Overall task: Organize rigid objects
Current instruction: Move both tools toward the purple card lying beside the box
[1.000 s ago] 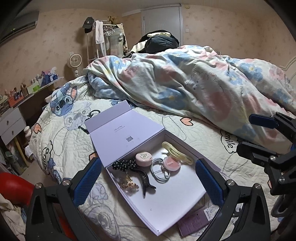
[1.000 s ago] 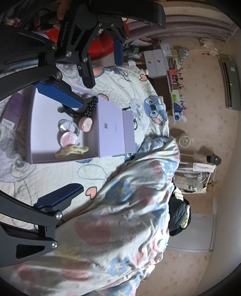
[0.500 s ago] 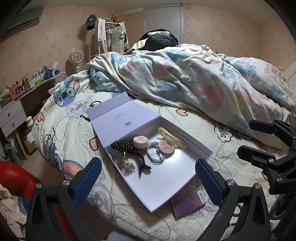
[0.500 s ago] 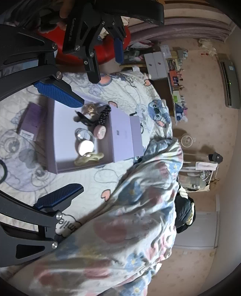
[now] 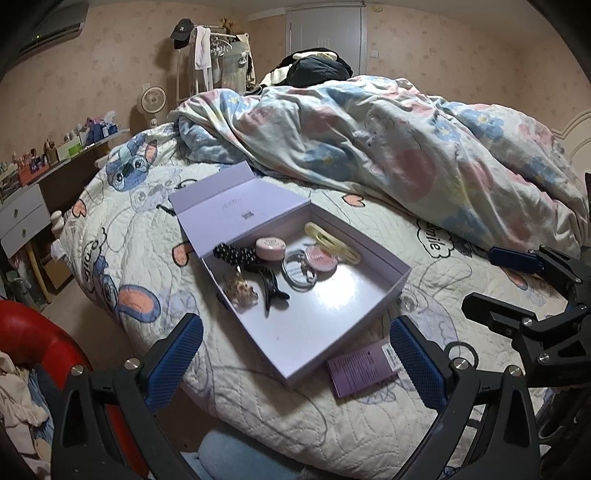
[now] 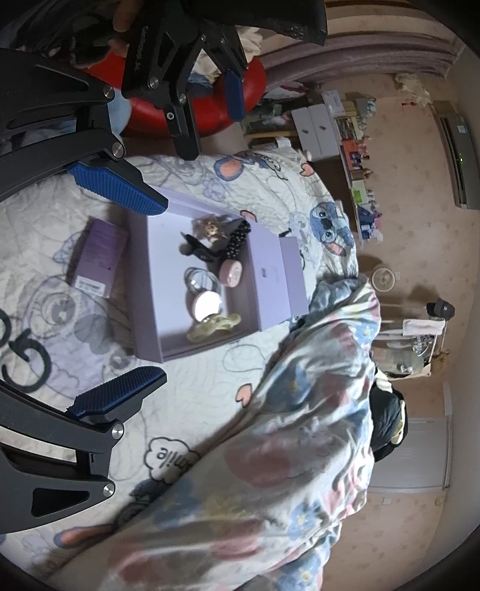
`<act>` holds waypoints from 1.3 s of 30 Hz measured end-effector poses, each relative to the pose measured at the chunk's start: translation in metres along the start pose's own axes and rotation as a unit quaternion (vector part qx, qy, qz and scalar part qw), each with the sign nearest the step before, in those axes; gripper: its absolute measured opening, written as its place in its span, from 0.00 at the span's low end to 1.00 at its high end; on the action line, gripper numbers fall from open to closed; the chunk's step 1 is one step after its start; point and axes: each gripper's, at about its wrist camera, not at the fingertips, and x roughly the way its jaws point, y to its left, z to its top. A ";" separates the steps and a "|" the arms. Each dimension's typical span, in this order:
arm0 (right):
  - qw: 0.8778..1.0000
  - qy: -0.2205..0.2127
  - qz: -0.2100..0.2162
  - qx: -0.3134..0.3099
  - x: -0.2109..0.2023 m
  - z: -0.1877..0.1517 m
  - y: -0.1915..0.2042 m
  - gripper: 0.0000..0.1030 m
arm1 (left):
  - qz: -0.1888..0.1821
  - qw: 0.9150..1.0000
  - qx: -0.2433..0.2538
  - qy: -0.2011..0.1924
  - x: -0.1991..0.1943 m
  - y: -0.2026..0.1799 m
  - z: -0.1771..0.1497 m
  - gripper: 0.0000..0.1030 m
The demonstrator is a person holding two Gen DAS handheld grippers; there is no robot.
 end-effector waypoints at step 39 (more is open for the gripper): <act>0.996 0.073 0.038 -0.032 0.068 -0.095 -0.007 0.79 | -0.067 0.993 0.005 0.101 0.073 -0.022 -0.089 0.89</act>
